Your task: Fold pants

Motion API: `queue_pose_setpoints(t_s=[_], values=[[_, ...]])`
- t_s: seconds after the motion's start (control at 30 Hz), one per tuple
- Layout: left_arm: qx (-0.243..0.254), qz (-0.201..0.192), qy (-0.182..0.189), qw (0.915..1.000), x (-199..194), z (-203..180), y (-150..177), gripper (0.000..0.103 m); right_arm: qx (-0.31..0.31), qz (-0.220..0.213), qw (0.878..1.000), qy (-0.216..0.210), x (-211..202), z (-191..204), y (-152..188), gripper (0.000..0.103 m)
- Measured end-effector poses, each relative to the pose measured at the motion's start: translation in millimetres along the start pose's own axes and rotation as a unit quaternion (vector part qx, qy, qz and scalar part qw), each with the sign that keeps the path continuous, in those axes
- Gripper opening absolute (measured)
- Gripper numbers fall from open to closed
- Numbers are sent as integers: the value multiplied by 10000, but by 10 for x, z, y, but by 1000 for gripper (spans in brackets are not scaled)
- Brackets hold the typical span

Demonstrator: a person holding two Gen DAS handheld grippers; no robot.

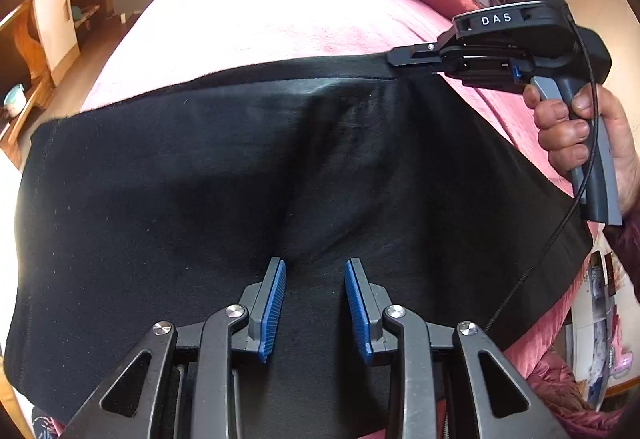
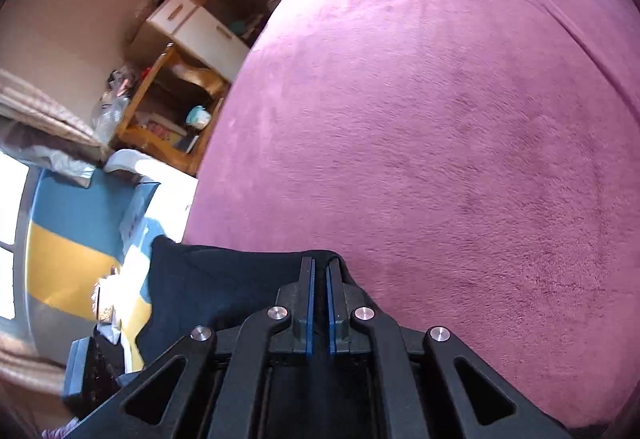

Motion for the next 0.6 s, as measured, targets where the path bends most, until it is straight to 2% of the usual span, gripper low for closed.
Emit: queue_pose_setpoints(t_s=[0.07,0.17,0.23,0.27,0.3,0.33,0.37,0.43,0.5,0.6], values=[[-47,29,-18,10000,46,69,-17,31,-45,178,9995,262,183,-14,72,4],[-99,32,46,9999,32,124,-56,30,-11,75,9995,312,141,27,82,5],[-259,15,191,9995,-50,188,-75,32,-40,23,9994,338,92,95,81,11],[-374,-16,236,9990,-112,238,-93,34,-10,-24,9994,333,22,111,97,20],[-492,-69,245,9985,-191,305,-110,41,2,-127,9991,411,-60,135,118,37],[-621,-160,239,9977,-293,387,-122,49,-12,-272,9985,482,-190,150,157,45],[-787,-285,225,9962,-416,498,-132,52,-35,-424,9979,490,-295,178,205,51],[-1235,-531,238,9906,-698,766,-116,53,-102,-634,9966,523,-512,249,335,51],[-1726,-738,66,9822,-969,1133,-66,53,-198,-761,9956,506,-666,349,500,52],[-2500,-940,-239,9634,-1344,1702,122,52,-457,-775,9944,551,-742,533,804,53]])
Point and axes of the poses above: each gripper's, at about its wrist camera, not at the fingertips, and x roughly the way its jaws point, z to its left, y to its underside, the point moved 1 cm from there along x, roughly the way its jaws point, and after that the axes turned 4 degrees about -x, right-handed, at the moved point
